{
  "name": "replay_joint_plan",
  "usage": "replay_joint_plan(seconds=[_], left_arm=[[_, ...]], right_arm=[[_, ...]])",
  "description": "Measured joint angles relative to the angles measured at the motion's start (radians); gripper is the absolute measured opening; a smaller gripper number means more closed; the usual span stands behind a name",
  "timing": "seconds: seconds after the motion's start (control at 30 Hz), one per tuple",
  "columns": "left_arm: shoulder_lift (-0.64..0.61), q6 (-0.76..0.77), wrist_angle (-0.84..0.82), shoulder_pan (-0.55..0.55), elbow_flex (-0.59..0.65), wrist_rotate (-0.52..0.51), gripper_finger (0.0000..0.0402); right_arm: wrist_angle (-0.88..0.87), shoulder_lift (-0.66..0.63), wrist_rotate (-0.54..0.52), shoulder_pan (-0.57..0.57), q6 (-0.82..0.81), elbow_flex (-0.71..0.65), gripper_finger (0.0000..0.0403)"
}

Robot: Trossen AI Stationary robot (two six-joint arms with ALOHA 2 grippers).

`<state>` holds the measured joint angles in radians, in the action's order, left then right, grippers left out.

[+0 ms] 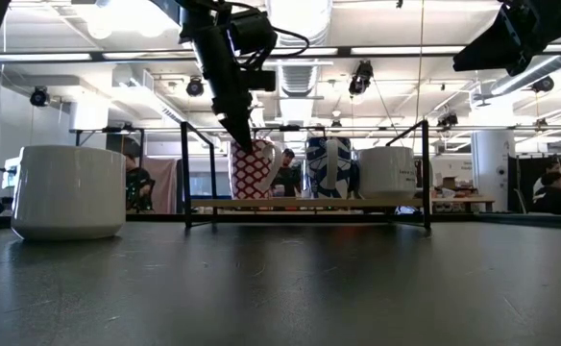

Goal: Place coffee mugs
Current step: Put the red mug on the shelf

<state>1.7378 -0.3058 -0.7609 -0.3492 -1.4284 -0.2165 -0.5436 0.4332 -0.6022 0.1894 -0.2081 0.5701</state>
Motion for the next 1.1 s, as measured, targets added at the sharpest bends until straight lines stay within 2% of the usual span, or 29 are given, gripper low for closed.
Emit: replay_joint_plan(seconds=[0.27, 0.57, 0.7, 0.83, 1.1], left_arm=[[0.001, 0.040, 0.002, 0.000, -0.029, -0.004, 0.0080], [0.000, 0.042, -0.020, 0.000, -0.049, 0.000, 0.0125], [0.004, 0.053, -0.023, 0.000, -0.049, 0.025, 0.0131], [0.018, 0.053, -0.025, 0.001, -0.049, 0.025, 0.0116], [0.052, 0.053, -0.027, 0.000, -0.048, 0.026, 0.0049]], right_arm=[[0.000, 0.000, 0.000, 0.000, 0.000, 0.000, 0.0121], [0.000, 0.000, 0.000, 0.000, 0.000, 0.000, 0.0121], [0.000, 0.000, 0.000, 0.000, 0.000, 0.000, 0.0121], [0.000, 0.000, 0.000, 0.000, 0.000, 0.000, 0.0121], [0.000, 0.000, 0.000, 0.000, 0.000, 0.000, 0.0121]])
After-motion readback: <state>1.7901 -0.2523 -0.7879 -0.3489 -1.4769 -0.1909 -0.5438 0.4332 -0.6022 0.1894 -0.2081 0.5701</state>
